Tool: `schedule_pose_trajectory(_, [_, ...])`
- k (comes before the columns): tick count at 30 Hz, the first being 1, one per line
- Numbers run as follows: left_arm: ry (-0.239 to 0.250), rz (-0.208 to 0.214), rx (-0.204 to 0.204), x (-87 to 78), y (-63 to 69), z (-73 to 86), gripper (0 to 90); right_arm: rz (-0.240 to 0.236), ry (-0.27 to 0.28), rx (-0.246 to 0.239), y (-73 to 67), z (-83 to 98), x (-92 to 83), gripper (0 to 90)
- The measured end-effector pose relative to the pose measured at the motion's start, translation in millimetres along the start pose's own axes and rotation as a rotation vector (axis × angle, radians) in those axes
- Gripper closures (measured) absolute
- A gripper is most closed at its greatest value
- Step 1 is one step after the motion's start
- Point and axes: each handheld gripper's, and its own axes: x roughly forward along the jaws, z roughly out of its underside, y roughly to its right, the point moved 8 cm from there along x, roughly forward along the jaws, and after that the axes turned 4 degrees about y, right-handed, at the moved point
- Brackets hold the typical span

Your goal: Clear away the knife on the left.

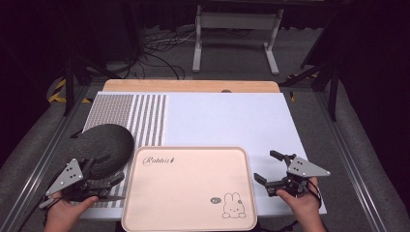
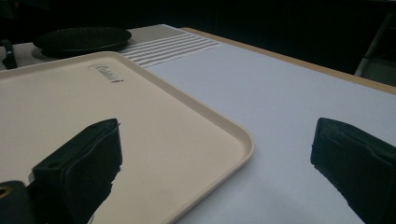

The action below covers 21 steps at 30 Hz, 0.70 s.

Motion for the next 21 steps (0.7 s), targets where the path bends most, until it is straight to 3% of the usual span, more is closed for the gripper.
schedule_pose_trajectory(7, [0.012,0.012,-0.018,-0.2,1.1,-2.7,17.0,-0.002,-0.002,0.008,0.4,1.6,-0.5,3.1])
schedule_pose_trajectory(21, [-0.013,0.019,0.001,0.0,1.5,-2.8,17.7,-0.008,-0.001,0.006,-0.4,1.8,-0.7,3.1])
